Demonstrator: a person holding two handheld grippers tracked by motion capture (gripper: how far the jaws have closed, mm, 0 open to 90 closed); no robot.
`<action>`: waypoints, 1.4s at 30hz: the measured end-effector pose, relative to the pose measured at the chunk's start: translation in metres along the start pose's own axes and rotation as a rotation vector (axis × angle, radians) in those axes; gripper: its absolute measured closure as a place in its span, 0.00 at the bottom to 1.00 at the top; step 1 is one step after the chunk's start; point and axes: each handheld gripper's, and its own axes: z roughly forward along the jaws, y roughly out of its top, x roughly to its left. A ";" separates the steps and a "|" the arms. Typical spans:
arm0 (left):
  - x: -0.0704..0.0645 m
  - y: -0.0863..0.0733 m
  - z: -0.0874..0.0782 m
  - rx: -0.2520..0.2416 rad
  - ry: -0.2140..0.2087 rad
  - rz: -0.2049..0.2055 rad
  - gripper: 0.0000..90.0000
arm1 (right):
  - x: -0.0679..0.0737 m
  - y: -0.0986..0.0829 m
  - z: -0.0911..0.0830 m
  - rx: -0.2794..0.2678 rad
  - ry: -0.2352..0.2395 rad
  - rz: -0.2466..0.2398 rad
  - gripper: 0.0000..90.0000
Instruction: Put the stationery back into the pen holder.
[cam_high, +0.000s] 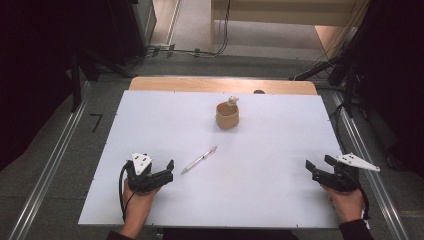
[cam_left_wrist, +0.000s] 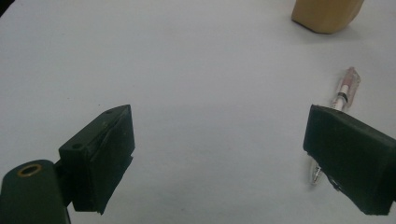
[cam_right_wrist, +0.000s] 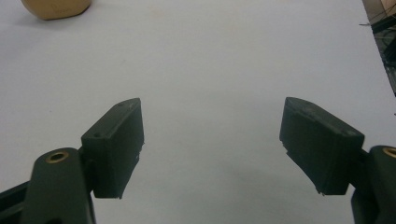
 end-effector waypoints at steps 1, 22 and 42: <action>-0.001 0.000 0.000 0.001 -0.001 0.000 0.11 | 0.000 0.000 0.000 0.000 0.000 0.000 0.23; -0.011 0.001 0.007 0.031 -0.041 0.027 0.11 | 0.001 0.000 0.001 0.004 0.001 -0.004 0.23; -0.020 0.003 0.017 0.081 -0.083 0.055 0.14 | 0.002 0.000 0.002 0.007 0.005 -0.004 0.23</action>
